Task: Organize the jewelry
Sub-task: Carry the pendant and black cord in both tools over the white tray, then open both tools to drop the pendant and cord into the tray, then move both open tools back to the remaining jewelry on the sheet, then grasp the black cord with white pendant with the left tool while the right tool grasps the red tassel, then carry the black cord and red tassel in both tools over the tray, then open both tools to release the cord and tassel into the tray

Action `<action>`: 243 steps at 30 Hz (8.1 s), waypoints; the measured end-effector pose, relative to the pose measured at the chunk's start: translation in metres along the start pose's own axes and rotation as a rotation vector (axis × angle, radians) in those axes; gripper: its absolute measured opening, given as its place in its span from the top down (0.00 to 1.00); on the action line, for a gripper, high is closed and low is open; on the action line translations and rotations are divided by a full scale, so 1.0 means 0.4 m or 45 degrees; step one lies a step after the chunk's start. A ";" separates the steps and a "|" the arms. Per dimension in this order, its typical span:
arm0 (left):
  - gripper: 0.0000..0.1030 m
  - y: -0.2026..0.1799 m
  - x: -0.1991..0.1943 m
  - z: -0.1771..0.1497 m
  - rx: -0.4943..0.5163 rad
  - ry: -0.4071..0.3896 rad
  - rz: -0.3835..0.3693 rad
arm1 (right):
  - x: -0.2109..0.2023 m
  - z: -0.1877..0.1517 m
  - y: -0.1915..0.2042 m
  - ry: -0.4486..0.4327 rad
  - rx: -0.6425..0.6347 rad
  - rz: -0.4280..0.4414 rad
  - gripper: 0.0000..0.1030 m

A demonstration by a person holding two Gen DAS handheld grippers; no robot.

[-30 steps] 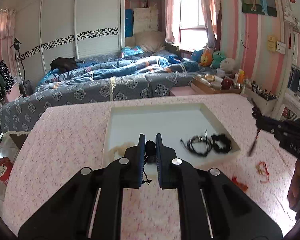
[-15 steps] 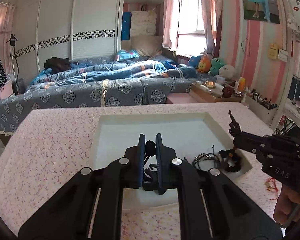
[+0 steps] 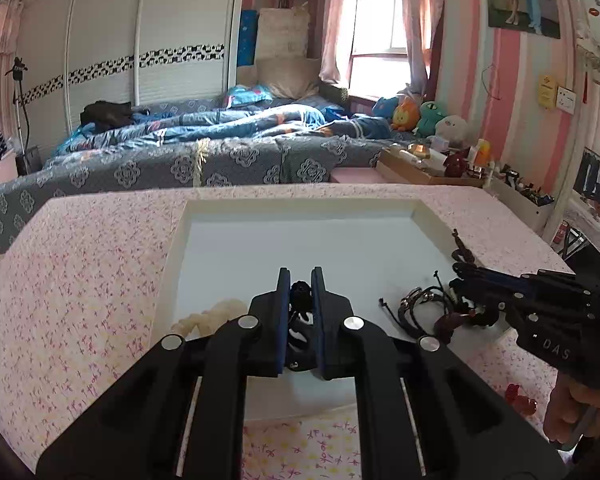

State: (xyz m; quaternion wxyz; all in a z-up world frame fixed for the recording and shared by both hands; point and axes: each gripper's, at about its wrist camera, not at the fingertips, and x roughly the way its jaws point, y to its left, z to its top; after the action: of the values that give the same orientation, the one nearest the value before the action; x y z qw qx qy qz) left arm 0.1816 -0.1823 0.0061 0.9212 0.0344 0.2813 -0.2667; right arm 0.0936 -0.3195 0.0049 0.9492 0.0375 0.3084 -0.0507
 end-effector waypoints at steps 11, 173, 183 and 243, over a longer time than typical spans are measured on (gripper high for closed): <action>0.92 0.108 0.033 -0.019 -0.255 0.073 -0.056 | 0.021 -0.026 -0.021 0.042 0.045 0.009 0.87; 0.94 0.193 -0.296 -0.125 0.021 0.115 0.247 | -0.168 -0.126 -0.039 0.085 0.138 -0.094 0.91; 0.94 0.060 -0.225 0.071 -0.004 -0.054 0.098 | -0.189 0.059 -0.010 -0.086 0.110 -0.021 0.91; 0.64 -0.061 0.015 -0.050 0.044 -0.002 -0.168 | 0.000 0.009 -0.040 -0.049 0.135 -0.045 0.65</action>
State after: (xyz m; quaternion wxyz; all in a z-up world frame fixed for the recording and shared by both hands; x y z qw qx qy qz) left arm 0.1632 -0.2015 -0.0119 0.9011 0.0315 0.2775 -0.3316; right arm 0.0937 -0.3356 0.0071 0.9505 0.0811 0.2876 -0.0846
